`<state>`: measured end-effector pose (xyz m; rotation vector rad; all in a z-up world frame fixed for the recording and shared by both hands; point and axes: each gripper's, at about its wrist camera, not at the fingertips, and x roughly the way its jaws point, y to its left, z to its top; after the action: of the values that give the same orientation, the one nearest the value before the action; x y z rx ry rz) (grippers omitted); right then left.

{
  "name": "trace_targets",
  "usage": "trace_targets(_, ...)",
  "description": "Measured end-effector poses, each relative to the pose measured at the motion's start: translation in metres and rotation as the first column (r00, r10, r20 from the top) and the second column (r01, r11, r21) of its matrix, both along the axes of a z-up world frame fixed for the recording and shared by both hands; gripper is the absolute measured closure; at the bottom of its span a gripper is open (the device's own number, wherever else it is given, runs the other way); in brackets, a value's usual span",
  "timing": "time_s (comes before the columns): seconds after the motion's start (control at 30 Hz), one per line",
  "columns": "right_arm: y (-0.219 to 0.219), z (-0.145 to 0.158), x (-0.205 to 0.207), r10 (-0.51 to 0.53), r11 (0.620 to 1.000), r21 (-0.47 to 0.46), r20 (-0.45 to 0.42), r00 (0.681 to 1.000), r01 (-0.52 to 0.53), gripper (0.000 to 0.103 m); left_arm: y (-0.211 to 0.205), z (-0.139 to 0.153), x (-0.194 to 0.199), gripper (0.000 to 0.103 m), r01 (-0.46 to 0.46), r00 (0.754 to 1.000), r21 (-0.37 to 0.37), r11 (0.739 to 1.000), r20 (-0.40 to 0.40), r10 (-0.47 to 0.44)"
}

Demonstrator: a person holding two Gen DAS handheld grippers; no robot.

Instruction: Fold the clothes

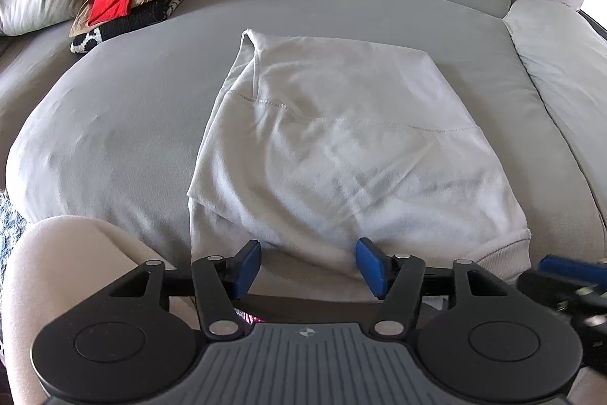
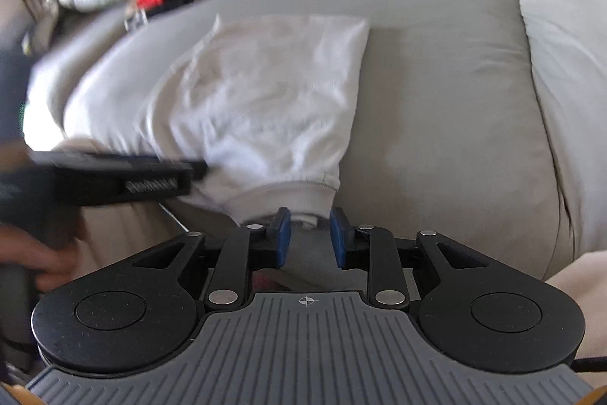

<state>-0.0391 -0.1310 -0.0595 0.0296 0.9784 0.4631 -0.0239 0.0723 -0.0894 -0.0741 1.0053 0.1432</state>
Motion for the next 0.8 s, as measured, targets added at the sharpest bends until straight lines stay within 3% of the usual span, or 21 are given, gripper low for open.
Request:
trace_targets(0.17, -0.012, 0.016, 0.005, -0.057, 0.993, 0.106, 0.019, 0.998, 0.055, 0.050, -0.002, 0.009, -0.003, 0.043, 0.014, 1.000, -0.015, 1.000, -0.007, -0.014)
trace_targets(0.43, -0.019, 0.018, 0.011, -0.095, 0.979, 0.181, -0.003, 0.995, 0.094, 0.050, 0.010, 0.027, -0.006, 0.038, 0.003, 0.999, -0.041, 0.999, 0.039, -0.001)
trace_targets(0.8, -0.023, 0.015, 0.015, -0.130, 0.968, 0.212, -0.026, 0.991, 0.133, 0.049, 0.034, 0.030, 0.000, 0.031, -0.070, 0.995, -0.093, 0.993, 0.061, 0.076)
